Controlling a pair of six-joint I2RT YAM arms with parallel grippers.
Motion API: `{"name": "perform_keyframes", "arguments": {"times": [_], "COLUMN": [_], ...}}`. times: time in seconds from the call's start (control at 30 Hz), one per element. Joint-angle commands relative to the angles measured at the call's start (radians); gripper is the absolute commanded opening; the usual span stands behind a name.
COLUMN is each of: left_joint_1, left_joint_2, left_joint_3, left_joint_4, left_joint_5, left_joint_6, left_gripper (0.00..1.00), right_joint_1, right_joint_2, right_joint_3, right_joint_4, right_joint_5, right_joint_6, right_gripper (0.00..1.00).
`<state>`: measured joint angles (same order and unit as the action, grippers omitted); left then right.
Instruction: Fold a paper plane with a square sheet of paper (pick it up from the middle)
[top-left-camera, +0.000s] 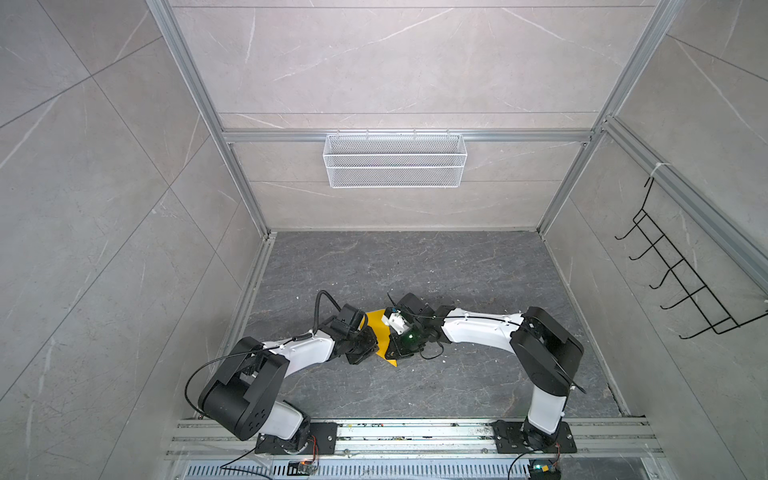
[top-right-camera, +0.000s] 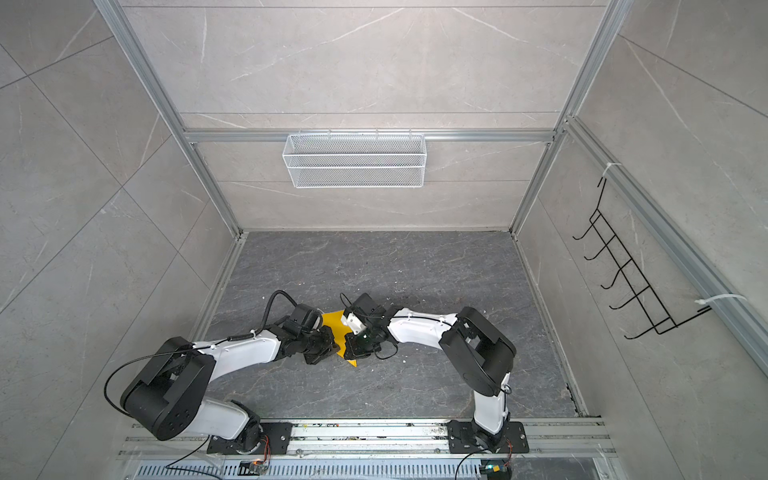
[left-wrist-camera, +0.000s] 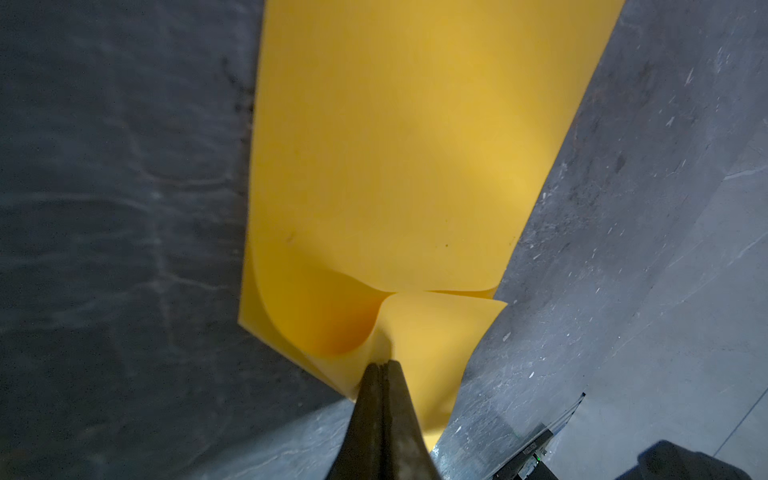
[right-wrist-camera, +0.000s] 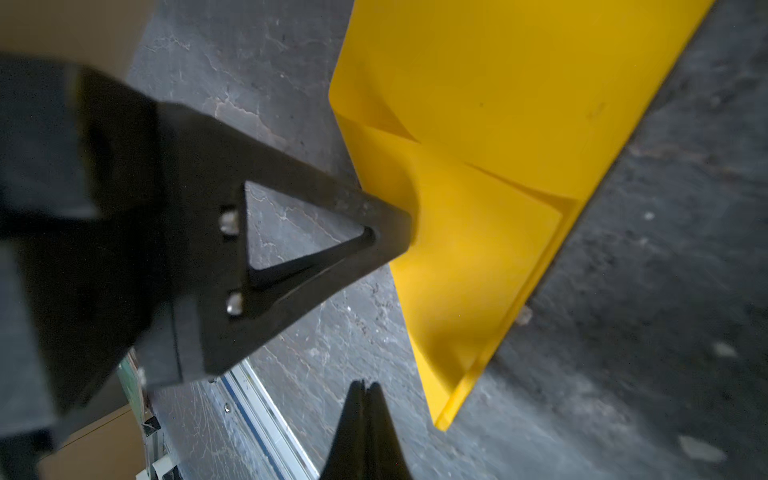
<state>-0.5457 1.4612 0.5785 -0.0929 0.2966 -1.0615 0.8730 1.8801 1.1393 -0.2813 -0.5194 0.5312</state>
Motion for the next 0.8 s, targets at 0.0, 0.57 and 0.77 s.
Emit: {"name": "perform_keyframes", "arguments": {"times": [0.0,0.57,0.77], "left_joint_1": [0.003,0.001,-0.013], "left_joint_2": [0.024,-0.004,-0.001], "left_joint_3": [-0.011,0.103,0.143], "left_joint_4": [-0.123,-0.175,-0.258], "left_joint_5": [-0.062,0.000,-0.029], "left_joint_6": [0.034,0.231,0.343], "left_gripper": [0.02,0.10,0.15], "right_joint_1": [0.006,0.001,0.000], "right_joint_2": [0.038,0.095,0.109], "right_joint_3": [0.023,0.011,0.020], "right_joint_4": [0.000,-0.103,-0.123], "right_joint_5": [0.012,0.116,0.111], "right_joint_6": [0.011,-0.027,-0.006], "right_gripper": [0.01,0.01,0.01]}}
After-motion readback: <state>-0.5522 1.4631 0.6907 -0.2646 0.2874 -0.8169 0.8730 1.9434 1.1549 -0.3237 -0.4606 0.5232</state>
